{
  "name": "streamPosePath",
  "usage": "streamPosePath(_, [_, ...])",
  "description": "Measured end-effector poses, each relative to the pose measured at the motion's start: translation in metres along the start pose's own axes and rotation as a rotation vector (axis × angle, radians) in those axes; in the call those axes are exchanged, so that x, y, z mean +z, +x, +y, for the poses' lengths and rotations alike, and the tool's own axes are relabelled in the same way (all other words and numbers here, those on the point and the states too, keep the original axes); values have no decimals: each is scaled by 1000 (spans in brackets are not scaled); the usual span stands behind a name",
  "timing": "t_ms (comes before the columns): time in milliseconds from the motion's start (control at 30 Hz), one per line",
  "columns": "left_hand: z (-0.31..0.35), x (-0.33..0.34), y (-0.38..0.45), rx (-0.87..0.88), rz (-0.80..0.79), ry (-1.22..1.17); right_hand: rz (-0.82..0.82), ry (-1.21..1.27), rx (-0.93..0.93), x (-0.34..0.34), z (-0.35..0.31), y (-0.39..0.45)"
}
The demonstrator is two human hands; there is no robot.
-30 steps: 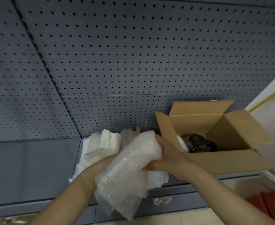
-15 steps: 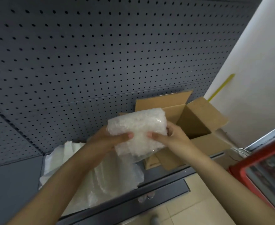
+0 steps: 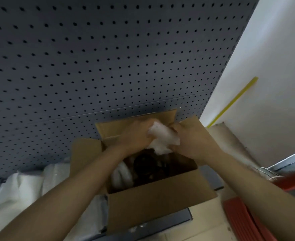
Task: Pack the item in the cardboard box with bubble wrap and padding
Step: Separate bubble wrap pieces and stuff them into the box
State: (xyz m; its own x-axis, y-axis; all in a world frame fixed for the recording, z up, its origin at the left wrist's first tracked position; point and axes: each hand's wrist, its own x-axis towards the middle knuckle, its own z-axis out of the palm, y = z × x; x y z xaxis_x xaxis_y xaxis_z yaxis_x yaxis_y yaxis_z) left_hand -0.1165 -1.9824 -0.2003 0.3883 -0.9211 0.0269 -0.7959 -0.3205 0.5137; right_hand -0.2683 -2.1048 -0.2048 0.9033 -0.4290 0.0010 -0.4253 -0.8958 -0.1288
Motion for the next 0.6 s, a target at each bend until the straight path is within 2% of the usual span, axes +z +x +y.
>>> streamPosePath(100, [-7,43,28,0,-74,3,-153,46,51,27,18,14])
streamPosePath(200, [-22,63,39,-179,-109,19,-134,34,-6,51,24,26])
streamPosePath(333, [-46,71,32,-266,-120,-64,-176,-92,15,82,9,31])
streamPosePath(433, [-59,75,23,-308,-115,-98,-316,-126,88,106,1,34])
streamPosePath(600, [-64,74,4,-323,-147,-99,-502,-207,49,127,2,51])
